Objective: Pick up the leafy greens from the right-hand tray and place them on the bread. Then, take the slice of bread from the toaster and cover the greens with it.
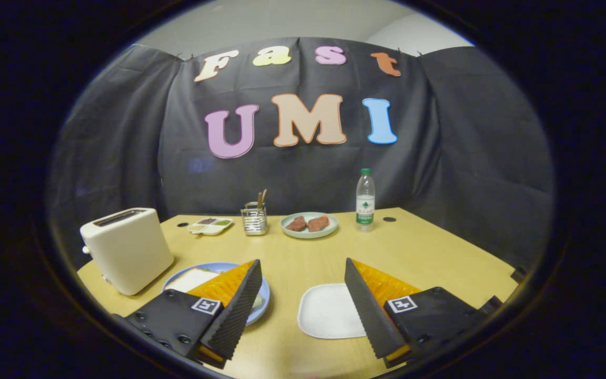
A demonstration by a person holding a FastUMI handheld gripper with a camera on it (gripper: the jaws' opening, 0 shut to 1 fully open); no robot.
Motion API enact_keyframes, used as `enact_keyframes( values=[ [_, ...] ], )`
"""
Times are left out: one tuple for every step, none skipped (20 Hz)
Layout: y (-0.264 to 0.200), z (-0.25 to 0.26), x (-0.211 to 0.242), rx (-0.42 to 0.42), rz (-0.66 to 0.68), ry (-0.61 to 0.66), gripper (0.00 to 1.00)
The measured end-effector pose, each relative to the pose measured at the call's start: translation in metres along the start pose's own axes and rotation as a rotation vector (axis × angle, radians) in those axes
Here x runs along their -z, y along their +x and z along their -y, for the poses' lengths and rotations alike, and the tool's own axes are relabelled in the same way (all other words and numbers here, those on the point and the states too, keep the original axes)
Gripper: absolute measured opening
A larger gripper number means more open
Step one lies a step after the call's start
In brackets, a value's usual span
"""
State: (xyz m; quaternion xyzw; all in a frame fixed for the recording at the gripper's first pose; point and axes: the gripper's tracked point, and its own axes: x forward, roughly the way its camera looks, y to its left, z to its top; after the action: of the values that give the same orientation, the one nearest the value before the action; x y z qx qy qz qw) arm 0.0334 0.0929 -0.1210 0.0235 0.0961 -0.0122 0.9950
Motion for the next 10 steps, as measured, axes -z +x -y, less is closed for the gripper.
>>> enact_keyframes(
  values=[
    [-0.002,0.010,-0.008,0.014,0.015,-0.005,0.98],
    [-0.005,0.018,-0.015,0.026,0.025,-0.010,0.98],
    [-0.008,0.023,-0.022,0.030,0.031,-0.010,0.98],
    [-0.010,0.026,-0.030,0.027,0.041,-0.007,0.98],
    [-0.013,0.029,-0.038,0.027,0.055,-0.004,0.98],
    [-0.015,0.032,-0.045,0.031,0.067,-0.006,0.98],
    [-0.016,0.035,-0.051,0.033,0.079,-0.012,0.98],
    [-0.017,0.037,-0.055,0.036,0.084,-0.017,0.98],
    [-0.018,0.036,-0.056,0.034,0.085,-0.020,0.98],
    [-0.018,0.034,-0.058,0.028,0.085,-0.021,0.98]
  ],
)
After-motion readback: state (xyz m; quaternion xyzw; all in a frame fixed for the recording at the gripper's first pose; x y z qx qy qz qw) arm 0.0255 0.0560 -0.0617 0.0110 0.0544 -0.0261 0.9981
